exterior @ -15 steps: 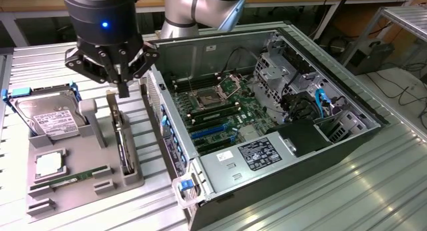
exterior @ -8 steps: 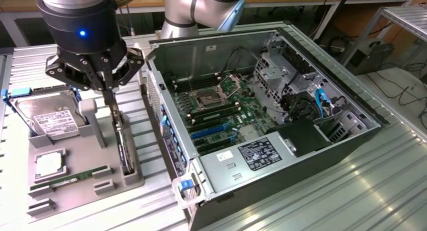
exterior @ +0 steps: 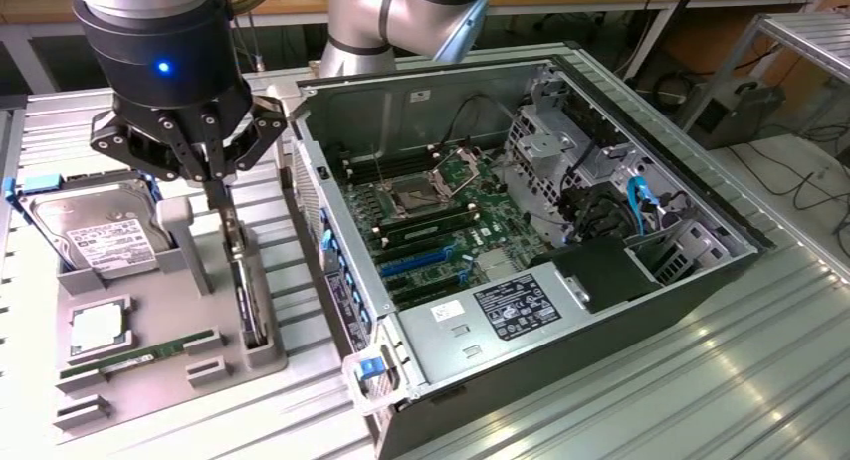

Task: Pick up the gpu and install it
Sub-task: 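Reach for the gpu, then pick up the gpu and move the gpu toward the slot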

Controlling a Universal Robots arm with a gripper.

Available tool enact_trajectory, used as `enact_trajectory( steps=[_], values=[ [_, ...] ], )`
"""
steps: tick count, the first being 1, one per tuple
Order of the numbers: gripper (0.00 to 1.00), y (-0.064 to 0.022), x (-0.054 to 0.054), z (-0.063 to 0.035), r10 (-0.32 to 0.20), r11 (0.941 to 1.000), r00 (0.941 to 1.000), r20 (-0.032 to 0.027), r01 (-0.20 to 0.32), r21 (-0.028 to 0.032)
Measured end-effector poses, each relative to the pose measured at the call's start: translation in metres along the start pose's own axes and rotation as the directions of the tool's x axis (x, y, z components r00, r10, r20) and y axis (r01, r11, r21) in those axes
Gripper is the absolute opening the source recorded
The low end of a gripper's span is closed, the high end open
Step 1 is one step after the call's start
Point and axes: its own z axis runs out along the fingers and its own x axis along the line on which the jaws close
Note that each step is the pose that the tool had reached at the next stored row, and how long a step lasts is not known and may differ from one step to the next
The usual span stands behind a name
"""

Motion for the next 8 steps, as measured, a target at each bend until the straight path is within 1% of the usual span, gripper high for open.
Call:
enact_trajectory(
  steps=[6,7,8],
  values=[
    [0.11,0.0,0.0,0.0,0.0,1.0,1.0,0.0,0.0,0.0],
    [0.11,0.0,0.0,0.0,0.0,1.0,1.0,0.0,0.0,0.0],
    [0.17,0.0,0.0,0.0,0.0,1.0,1.0,0.0,0.0,0.0]
  ],
)
